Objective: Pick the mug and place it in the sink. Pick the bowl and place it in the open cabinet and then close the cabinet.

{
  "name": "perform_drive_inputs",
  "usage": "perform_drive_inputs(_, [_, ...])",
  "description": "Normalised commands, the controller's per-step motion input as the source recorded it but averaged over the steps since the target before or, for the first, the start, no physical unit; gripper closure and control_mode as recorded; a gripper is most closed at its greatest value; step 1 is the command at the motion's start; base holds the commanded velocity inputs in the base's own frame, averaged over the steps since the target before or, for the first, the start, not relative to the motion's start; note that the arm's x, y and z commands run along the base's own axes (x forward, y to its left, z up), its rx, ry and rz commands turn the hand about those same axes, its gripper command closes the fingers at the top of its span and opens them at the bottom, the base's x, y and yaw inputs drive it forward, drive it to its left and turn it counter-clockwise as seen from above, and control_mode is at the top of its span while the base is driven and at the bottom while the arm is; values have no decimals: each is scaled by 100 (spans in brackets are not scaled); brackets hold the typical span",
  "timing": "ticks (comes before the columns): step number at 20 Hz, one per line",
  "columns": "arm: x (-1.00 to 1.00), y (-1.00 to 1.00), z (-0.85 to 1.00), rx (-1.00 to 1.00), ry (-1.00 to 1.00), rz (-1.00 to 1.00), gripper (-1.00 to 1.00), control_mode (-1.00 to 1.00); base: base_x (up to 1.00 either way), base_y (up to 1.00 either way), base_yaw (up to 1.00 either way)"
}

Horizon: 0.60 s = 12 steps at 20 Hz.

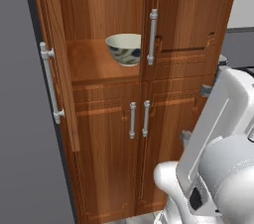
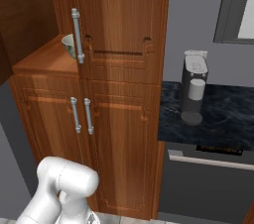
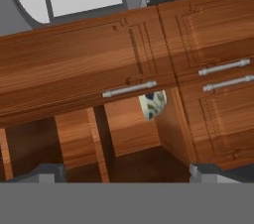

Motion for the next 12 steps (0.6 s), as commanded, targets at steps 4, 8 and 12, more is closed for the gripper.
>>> perform_drive_inputs(4, [0, 80, -1, -8, 0, -1, -100, -100, 0, 0, 0])
perform_drive_inputs(8, [0, 88, -1, -11, 0, -2, -100, -100, 0, 0, 0])
perform_drive_inputs(12, [0, 41, 0, -8, 0, -1, -100, -100, 0, 0, 0])
